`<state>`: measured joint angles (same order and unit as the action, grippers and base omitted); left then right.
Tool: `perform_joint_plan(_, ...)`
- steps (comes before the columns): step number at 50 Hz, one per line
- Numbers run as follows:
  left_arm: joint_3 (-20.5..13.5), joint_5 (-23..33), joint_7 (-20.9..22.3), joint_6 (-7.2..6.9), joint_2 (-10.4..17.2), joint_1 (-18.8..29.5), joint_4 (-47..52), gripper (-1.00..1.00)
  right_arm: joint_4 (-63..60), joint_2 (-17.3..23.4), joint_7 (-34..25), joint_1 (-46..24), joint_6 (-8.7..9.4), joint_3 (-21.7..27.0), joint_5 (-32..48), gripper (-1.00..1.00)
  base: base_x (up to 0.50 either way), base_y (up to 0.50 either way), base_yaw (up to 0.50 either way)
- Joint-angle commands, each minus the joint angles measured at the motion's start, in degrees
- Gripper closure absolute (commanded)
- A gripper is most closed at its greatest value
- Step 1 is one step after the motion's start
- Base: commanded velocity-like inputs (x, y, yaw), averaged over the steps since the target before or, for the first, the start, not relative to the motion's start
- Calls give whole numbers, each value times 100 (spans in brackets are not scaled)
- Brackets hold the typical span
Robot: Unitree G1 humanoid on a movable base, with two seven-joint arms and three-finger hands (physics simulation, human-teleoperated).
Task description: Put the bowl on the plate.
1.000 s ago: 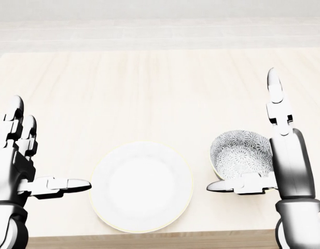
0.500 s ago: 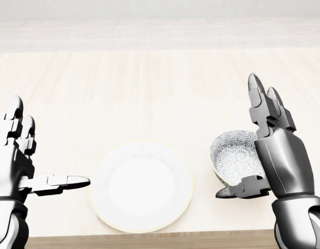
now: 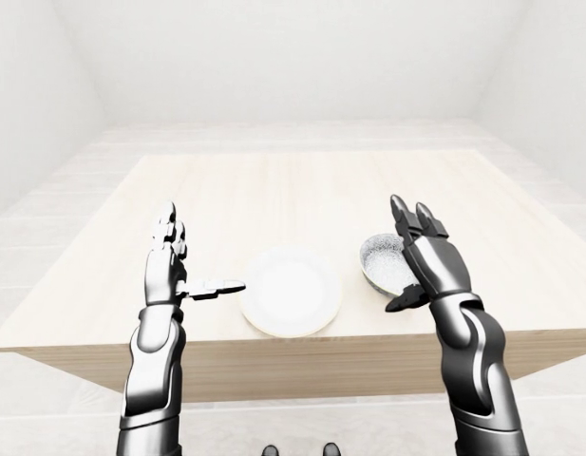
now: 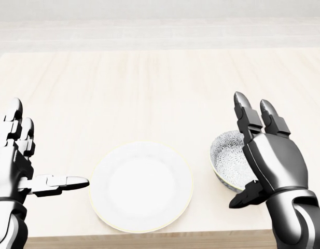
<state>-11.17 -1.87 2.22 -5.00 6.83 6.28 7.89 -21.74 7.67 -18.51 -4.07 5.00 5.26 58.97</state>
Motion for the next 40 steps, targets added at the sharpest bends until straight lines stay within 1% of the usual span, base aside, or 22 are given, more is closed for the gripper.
perform_joint_plan(1, -9, -4, 20, 0, 14, 6, 1, -100, 342, 53, -278, -121, 0, 6, 670, -100, 0, 0, 0)
perform_joint_plan(7, 22, 13, 90, 0, -12, -114, 168, -100, 667, 43, -347, -179, 0, -28, 864, -100, 0, 0, 0)
perform_joint_plan(10, 11, 29, 93, 0, -8, -95, 109, -100, 775, 92, -407, -144, 0, -60, 936, -100, 0, 0, 0)
perform_joint_plan(15, -12, 56, 65, 0, 12, 6, -96, -100, 956, 88, -426, -257, 0, 30, 1001, -100, 0, 0, 0)
perform_joint_plan(26, -14, 67, 70, 0, 16, -30, -84, -100, 1365, 128, -448, -335, 0, 28, 1262, -100, 0, 0, 0)
perform_joint_plan(29, -17, 69, 74, 0, 19, -36, -94, -100, 1532, 127, -362, -352, 0, 36, 1263, -100, 0, 0, 0)
perform_joint_plan(40, -11, 113, 40, 0, 21, -21, -25, -100, 1525, 165, -418, -312, 0, -12, 1449, -100, 0, 0, 0)
